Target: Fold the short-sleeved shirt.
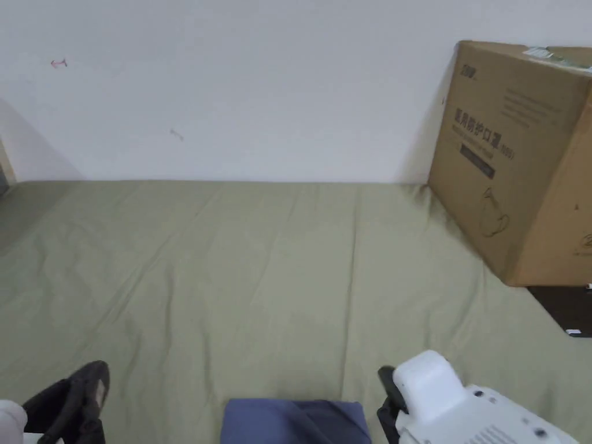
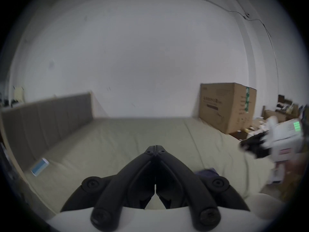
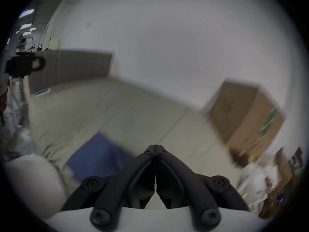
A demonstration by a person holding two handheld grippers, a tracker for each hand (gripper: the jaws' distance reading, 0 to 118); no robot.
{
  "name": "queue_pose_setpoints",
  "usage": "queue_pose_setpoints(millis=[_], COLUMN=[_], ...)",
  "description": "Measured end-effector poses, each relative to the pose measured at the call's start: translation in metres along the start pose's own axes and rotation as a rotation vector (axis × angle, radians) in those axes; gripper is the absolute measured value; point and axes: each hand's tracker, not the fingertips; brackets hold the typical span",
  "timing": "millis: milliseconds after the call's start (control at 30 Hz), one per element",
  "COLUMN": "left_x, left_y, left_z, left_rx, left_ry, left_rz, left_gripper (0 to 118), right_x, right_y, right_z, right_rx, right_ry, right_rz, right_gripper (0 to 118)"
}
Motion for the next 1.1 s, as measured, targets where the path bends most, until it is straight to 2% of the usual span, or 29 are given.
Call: queue_pose_setpoints(millis=[67,100,133,233,267,333,367,467,500,533,567,600,633,733,767,800,833,867,933,967,1000,1067,1100], left_x=[-0.011,-0.016,-0.019,-0.03,-0.033,-0.041,-0.047,-0.066,-0.068,-0.071,-0.07,-0.068,-0.059,-0.043,-0.043,-0.04,-0.035,-0.029,-0.022,-0.022,-0.019,-0.018,-0.018], left_y=[-0.01,-0.014,-0.019,-0.029,-0.031,-0.033,-0.035,-0.062,-0.075,-0.089,-0.101,-0.113,-0.123,-0.157,-0.17,-0.173,-0.175,-0.177,-0.187,-0.192,-0.188,-0.172,-0.164], left_z=[-0.009,-0.013,-0.015,-0.024,-0.029,-0.05,-0.065,-0.123,-0.141,-0.158,-0.174,-0.189,-0.198,-0.235,-0.248,-0.256,-0.263,-0.271,-0.282,-0.284,-0.284,-0.278,-0.272], left_rx=[-0.069,-0.084,-0.101,-0.147,-0.173,-0.282,-0.369,-0.653,-0.708,-0.737,-0.781,-0.837,-0.875,-0.965,-1.03,-0.993,-0.991,-0.993,-1.095,-1.127,-1.056,-1.034,-1.011], left_ry=[-0.009,0.012,0.022,0.035,0.026,-0.081,-0.176,-0.501,-0.589,-0.609,-0.63,-0.628,-0.627,-0.722,-0.833,-0.903,-0.947,-0.929,-0.673,-0.61,-0.733,-0.703,-0.695], left_rz=[0.062,0.079,0.095,0.136,0.158,0.236,0.315,0.746,0.867,0.901,0.905,0.854,0.826,0.889,0.989,1.047,1.059,1.024,0.878,0.883,0.98,0.781,0.744], left_gripper=[0,0,0,0,0,0,0,2,8,34,66,95,111,110,110,110,106,93,19,19,19,19,19], right_x=[0.009,0.013,0.015,0.008,0.002,0.002,0.004,0.007,0.009,0.01,0.012,0.015,0.017,0.022,0.024,0.025,0.026,0.027,0.028,0.029,0.029,0.03,0.027], right_y=[-0.008,-0.015,-0.021,-0.039,-0.04,-0.03,-0.025,-0.025,-0.027,-0.029,-0.031,-0.033,-0.034,-0.04,-0.041,-0.042,-0.044,-0.045,-0.048,-0.05,-0.053,-0.054,-0.053], right_z=[-0.054,-0.077,-0.095,-0.141,-0.142,-0.149,-0.152,-0.151,-0.15,-0.146,-0.145,-0.144,-0.143,-0.141,-0.141,-0.143,-0.142,-0.142,-0.141,-0.14,-0.139,-0.134,-0.127], right_rx=[-0.262,-0.339,-0.424,-0.595,-0.57,-0.585,-0.617,-0.626,-0.619,-0.607,-0.595,-0.585,-0.578,-0.564,-0.561,-0.558,-0.555,-0.55,-0.539,-0.528,-0.52,-0.496,-0.472], right_ry=[0.125,0.147,0.183,0.2,0.191,0.187,0.193,0.21,0.218,0.225,0.232,0.237,0.242,0.254,0.258,0.261,0.263,0.266,0.268,0.269,0.265,0.261,0.248], right_rz=[-0.111,-0.176,-0.196,-0.129,-0.088,-0.071,-0.072,-0.07,-0.068,-0.073,-0.091,-0.118,-0.146,-0.201,-0.215,-0.227,-0.237,-0.247,-0.265,-0.281,-0.297,-0.327,-0.319], right_gripper=[0,0,0,0,0,0,0,0,0,0,0,0,0,0,0,0,0,0,0,0,0,0,0])
